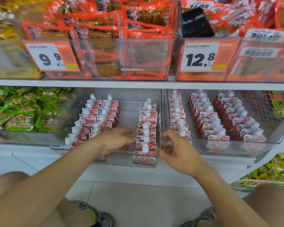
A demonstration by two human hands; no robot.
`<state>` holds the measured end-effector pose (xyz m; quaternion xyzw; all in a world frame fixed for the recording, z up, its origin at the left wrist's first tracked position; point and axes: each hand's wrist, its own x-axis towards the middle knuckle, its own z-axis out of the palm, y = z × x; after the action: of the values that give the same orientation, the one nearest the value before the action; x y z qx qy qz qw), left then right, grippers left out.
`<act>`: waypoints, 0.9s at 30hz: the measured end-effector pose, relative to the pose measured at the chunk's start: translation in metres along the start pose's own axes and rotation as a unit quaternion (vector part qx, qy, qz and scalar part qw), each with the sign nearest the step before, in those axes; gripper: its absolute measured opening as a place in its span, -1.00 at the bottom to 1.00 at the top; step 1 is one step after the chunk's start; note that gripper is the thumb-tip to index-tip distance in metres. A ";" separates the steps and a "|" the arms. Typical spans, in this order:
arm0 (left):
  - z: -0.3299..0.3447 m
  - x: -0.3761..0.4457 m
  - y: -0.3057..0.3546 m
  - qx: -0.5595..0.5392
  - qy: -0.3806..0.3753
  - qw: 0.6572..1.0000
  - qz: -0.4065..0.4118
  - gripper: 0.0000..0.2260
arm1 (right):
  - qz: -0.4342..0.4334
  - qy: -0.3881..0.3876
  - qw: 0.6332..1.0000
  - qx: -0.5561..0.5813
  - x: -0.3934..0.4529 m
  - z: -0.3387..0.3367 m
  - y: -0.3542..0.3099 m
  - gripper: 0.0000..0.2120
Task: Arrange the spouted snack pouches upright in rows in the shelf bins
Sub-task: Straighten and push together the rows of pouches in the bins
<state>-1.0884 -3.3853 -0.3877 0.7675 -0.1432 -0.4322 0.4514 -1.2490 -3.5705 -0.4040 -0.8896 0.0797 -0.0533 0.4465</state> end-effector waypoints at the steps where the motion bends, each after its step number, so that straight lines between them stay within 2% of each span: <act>1: 0.001 -0.002 0.000 0.047 -0.002 0.999 0.008 -0.65 | 0.001 -0.001 1.000 0.005 0.000 0.000 0.001 -0.64; 4: 0.007 -0.003 0.005 0.143 -0.061 0.987 0.026 -0.73 | 0.005 0.002 1.000 0.009 0.001 0.001 0.003 -0.62; 7: 0.010 -0.001 0.008 0.200 -0.052 0.978 0.033 -0.49 | 0.010 0.017 1.000 0.008 0.002 0.003 0.002 -0.67; 8: 0.010 -0.001 0.007 0.202 -0.048 0.978 0.034 -0.48 | 0.008 0.023 1.000 0.002 0.002 0.004 0.000 -0.69; 12: 0.006 -0.009 0.005 0.205 -0.054 0.977 0.038 -0.68 | 0.024 0.020 1.000 0.000 0.001 0.002 -0.004 -0.69; 14: 0.001 -0.022 0.011 0.282 -0.012 0.956 0.083 -0.64 | 0.047 -0.015 0.998 0.027 -0.002 -0.004 -0.005 -0.63; 16: -0.013 -0.046 0.018 0.303 0.102 0.935 0.150 -0.63 | 0.075 -0.030 0.996 0.028 -0.010 -0.013 -0.009 -0.53; 17: -0.024 -0.060 0.018 0.295 0.160 0.923 0.187 -0.64 | 0.074 0.003 0.997 0.005 -0.014 -0.017 -0.013 -0.56; 18: -0.036 -0.076 0.017 0.304 0.207 0.905 0.213 -0.64 | 0.058 0.068 0.996 -0.025 -0.017 -0.021 -0.019 -0.65; 20: -0.058 -0.101 0.004 0.382 0.256 0.861 0.219 -0.60 | -0.009 0.213 0.977 -0.023 -0.023 -0.022 -0.041 -0.85; 21: -0.063 -0.112 -0.006 0.421 0.261 0.845 0.200 -0.56 | -0.042 0.244 0.969 0.011 -0.023 -0.017 -0.056 -0.88; 22: -0.065 -0.119 -0.018 0.448 0.259 0.838 0.174 -0.53 | -0.073 0.242 0.967 0.038 -0.021 -0.009 -0.073 -0.86; 24: -0.065 -0.123 -0.044 0.470 0.262 0.829 0.151 -0.51 | -0.140 0.177 0.974 0.031 -0.006 0.016 -0.100 -0.82; 27: -0.071 -0.109 -0.077 0.511 0.298 0.789 0.167 -0.60 | -0.164 0.005 0.985 -0.059 0.039 0.056 -0.116 -0.63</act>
<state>-1.1094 -3.2358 -0.3765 0.9408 -0.3278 0.0366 0.0788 -1.1904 -3.4658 -0.3427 -0.9152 -0.0620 -0.1259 0.3778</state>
